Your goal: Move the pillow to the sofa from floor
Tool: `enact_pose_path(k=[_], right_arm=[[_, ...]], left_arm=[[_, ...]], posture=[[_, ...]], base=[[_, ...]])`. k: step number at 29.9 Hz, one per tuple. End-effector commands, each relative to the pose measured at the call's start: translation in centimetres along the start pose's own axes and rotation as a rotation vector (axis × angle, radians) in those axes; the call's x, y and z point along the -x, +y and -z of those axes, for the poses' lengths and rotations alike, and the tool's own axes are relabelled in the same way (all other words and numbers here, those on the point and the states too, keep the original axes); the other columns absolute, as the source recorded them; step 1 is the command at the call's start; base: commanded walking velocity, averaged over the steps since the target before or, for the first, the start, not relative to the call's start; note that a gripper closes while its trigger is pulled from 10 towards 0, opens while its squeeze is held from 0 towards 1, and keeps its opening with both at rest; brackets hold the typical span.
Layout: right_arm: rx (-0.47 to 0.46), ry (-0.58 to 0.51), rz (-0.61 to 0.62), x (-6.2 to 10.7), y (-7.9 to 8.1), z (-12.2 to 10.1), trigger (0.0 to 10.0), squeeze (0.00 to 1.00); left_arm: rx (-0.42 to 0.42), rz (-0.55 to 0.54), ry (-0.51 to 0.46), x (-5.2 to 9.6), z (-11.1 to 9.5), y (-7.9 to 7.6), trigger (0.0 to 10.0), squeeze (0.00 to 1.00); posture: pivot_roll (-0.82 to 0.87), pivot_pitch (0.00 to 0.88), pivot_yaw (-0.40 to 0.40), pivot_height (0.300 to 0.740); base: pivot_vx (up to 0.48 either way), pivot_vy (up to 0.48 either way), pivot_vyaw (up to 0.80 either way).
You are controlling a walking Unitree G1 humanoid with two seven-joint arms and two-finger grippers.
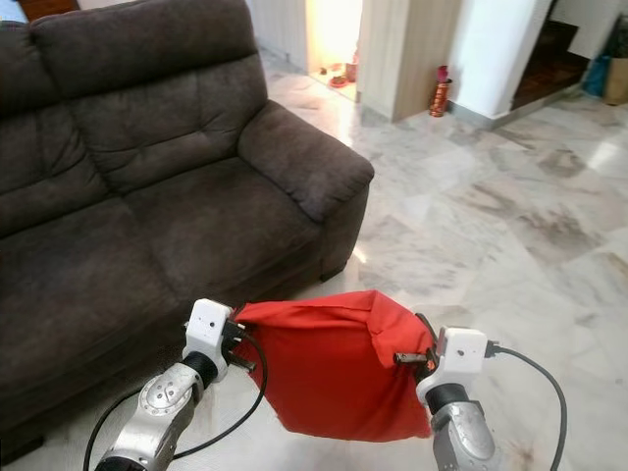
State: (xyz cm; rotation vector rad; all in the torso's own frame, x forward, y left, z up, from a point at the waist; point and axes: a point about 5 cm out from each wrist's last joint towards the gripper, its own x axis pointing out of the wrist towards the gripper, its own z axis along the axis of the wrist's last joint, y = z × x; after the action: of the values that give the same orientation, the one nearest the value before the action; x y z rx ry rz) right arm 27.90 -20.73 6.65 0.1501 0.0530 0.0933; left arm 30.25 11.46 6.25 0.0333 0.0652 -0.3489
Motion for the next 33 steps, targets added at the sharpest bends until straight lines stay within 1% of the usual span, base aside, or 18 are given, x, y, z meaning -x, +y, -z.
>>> enact_pose_path(k=[1, 2, 8, 10, 15, 25, 28, 31, 33], right_arm=[[0.004, -0.042, 0.010, -0.2, -0.2, -0.9, 10.0, 0.00], [0.003, -0.043, 0.006, -0.2, -0.2, -0.9, 10.0, 0.00], [-0.014, -0.042, -0.001, -0.2, 0.0, -0.7, 10.0, 0.00], [-0.010, -0.043, 0.001, -0.2, 0.0, -0.7, 10.0, 0.00], [0.007, -0.034, 0.020, -0.2, -0.1, -0.6, 10.0, 0.00], [0.033, -0.032, 0.006, -0.4, -0.1, -0.7, 10.0, 0.00], [0.039, -0.033, 0.011, -0.4, -0.1, -0.8, 10.0, 0.00], [0.014, -0.031, 0.030, -0.6, -0.2, -0.8, 10.0, 0.00], [0.020, -0.031, 0.027, -0.6, -0.2, -0.8, 10.0, 0.00]], left_arm=[[0.007, -0.069, -0.109, 0.0, -2.1, 1.6, 10.0, 0.00], [0.018, -0.072, -0.109, 0.0, -2.1, 1.6, 10.0, 0.00], [0.010, -0.089, -0.126, 0.0, -2.6, 2.0, 10.0, 0.00], [0.021, -0.091, -0.125, 0.0, -2.6, 2.0, 10.0, 0.00], [0.023, -0.087, -0.140, -0.1, -3.0, 2.1, 10.0, 0.00], [0.028, -0.084, -0.143, -0.1, -3.1, 2.0, 10.0, 0.00], [0.028, -0.083, -0.143, -0.1, -3.2, 2.0, 10.0, 0.00], [0.027, -0.082, -0.142, -0.2, -3.2, 2.0, 10.0, 0.00], [0.028, -0.082, -0.141, -0.1, -3.2, 2.0, 10.0, 0.00]], posture=[[-0.02, 0.075, 0.062, 0.740], [-0.02, 0.071, 0.062, 0.740], [-0.02, 0.062, 0.060, 0.740], [-0.02, 0.058, 0.060, 0.740], [-0.02, 0.053, 0.060, 0.740], [-0.02, 0.071, 0.056, 0.740], [-0.01, 0.077, 0.055, 0.740], [-0.01, 0.083, 0.054, 0.740], [-0.01, 0.084, 0.054, 0.740]], base=[[0.000, 0.000, 0.80], [0.000, 0.000, 0.43], [0.000, 0.000, 0.00], [0.000, 0.000, 0.00], [0.319, 0.000, 0.00], [0.360, 0.000, 0.00], [0.379, 0.000, 0.44], [0.382, 0.000, 0.15], [0.388, 0.000, 0.00]])
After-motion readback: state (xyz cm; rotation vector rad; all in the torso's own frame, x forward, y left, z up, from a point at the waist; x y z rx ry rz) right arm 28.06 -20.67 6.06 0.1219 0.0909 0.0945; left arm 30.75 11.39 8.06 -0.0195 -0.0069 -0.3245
